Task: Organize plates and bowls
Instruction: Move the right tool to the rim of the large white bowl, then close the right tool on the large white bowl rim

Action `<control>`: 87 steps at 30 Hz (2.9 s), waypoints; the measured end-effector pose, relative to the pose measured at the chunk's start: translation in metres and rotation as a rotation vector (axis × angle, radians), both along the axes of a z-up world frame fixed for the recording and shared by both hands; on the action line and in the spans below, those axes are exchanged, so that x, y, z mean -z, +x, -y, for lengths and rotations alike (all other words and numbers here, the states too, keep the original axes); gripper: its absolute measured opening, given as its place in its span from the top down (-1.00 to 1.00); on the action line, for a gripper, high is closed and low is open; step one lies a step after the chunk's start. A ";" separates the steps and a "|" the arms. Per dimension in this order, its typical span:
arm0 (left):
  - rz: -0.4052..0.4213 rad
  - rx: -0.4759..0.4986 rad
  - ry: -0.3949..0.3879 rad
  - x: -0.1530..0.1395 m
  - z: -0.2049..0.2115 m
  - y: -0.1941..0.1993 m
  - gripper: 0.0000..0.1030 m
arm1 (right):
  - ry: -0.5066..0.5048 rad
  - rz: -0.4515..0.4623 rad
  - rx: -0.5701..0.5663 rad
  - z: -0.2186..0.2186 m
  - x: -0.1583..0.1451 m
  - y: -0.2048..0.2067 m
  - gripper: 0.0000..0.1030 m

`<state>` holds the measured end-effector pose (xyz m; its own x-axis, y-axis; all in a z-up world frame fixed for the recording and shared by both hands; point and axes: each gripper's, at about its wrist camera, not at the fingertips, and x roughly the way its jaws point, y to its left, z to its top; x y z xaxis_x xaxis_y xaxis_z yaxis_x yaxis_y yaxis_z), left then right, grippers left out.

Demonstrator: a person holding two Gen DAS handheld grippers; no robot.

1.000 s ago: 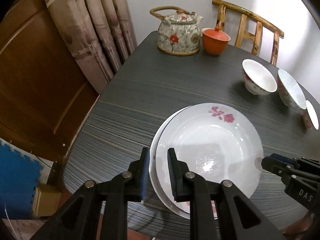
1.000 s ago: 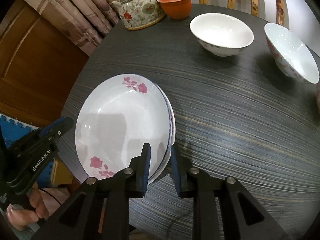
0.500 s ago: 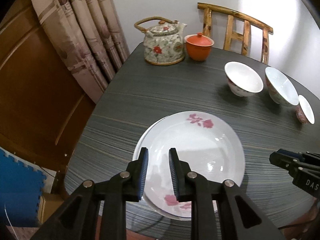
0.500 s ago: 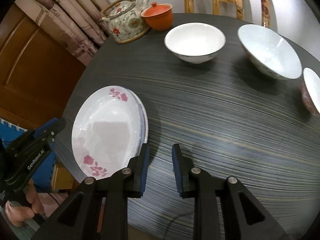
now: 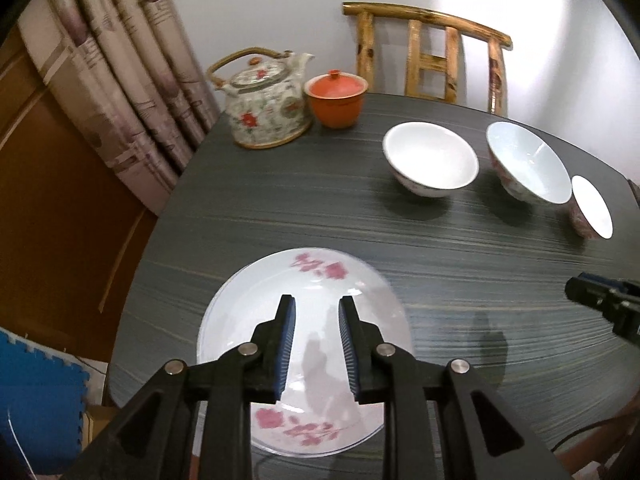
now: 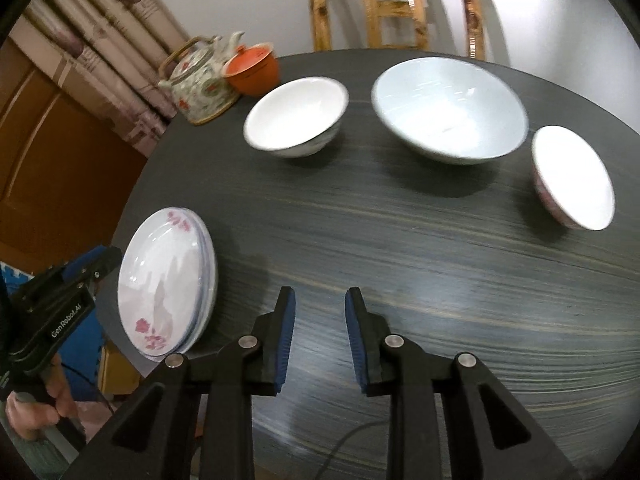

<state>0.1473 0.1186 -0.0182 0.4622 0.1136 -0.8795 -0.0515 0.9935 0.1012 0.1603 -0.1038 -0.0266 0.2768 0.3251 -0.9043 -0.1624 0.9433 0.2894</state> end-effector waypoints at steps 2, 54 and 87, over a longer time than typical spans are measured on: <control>-0.008 0.018 -0.005 0.000 0.010 0.008 0.56 | -0.005 0.006 0.014 0.014 -0.003 0.004 0.47; -0.230 -0.077 -0.581 0.064 0.130 0.201 0.69 | 0.051 -0.120 0.038 0.130 0.071 0.223 0.73; -0.188 0.013 -0.457 0.020 0.115 0.133 0.74 | 0.058 -0.056 0.084 0.111 0.023 0.130 0.82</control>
<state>0.2801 0.0034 -0.0379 0.2899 -0.3078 -0.9062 -0.0610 0.9390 -0.3384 0.2901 -0.2144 -0.0493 0.2552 0.3548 -0.8995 -0.0657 0.9345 0.3499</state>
